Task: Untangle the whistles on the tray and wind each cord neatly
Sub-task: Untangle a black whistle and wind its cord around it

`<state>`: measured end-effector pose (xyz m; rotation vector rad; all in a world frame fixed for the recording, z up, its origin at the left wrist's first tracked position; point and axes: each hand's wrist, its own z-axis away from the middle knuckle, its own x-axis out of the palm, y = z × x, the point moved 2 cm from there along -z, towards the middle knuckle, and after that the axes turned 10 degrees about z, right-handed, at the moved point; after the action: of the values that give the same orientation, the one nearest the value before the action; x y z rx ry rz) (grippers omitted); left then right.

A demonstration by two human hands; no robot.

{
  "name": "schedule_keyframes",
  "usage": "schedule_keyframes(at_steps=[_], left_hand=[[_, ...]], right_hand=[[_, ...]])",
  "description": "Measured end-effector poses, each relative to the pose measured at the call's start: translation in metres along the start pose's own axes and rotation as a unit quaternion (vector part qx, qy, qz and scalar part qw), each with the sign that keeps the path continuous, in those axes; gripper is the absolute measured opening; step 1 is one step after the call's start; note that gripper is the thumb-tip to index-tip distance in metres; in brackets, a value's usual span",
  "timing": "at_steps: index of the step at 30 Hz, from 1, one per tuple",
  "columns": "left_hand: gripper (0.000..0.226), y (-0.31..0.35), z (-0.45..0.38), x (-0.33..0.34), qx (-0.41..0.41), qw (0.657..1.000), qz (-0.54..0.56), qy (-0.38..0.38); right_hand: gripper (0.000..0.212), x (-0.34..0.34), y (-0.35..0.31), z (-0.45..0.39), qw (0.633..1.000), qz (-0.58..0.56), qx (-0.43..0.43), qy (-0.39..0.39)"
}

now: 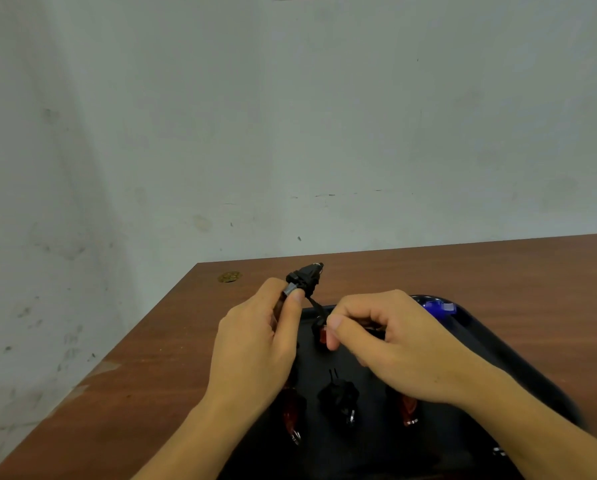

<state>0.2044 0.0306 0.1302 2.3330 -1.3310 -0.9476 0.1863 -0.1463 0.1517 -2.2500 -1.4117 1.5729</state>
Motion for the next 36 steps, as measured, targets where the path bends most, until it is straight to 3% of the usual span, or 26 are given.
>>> schedule_keyframes(at_steps=[8,17,22,28,36], left_hand=[[0.027,0.004,0.001,0.002,0.03,0.998,-0.033,-0.041],[0.025,0.017,0.008,0.006,0.111,0.978,-0.001,-0.179],[0.026,0.022,0.011,0.007,0.129,0.969,0.023,-0.207],[0.023,0.027,0.012,0.005,0.121,0.965,0.089,-0.215],[0.017,0.027,0.013,0.006,0.078,0.964,0.195,-0.165]], right_hand=[[0.03,-0.01,0.0,0.002,0.995,-0.064,-0.03,0.075],[0.028,-0.017,0.021,-0.001,0.983,-0.078,-0.002,0.167],[0.028,-0.019,0.029,-0.002,0.985,-0.076,0.012,0.156],[0.035,-0.017,0.029,-0.004,0.975,-0.196,0.049,0.086],[0.033,-0.012,0.032,-0.005,0.957,-0.273,0.089,0.042]])
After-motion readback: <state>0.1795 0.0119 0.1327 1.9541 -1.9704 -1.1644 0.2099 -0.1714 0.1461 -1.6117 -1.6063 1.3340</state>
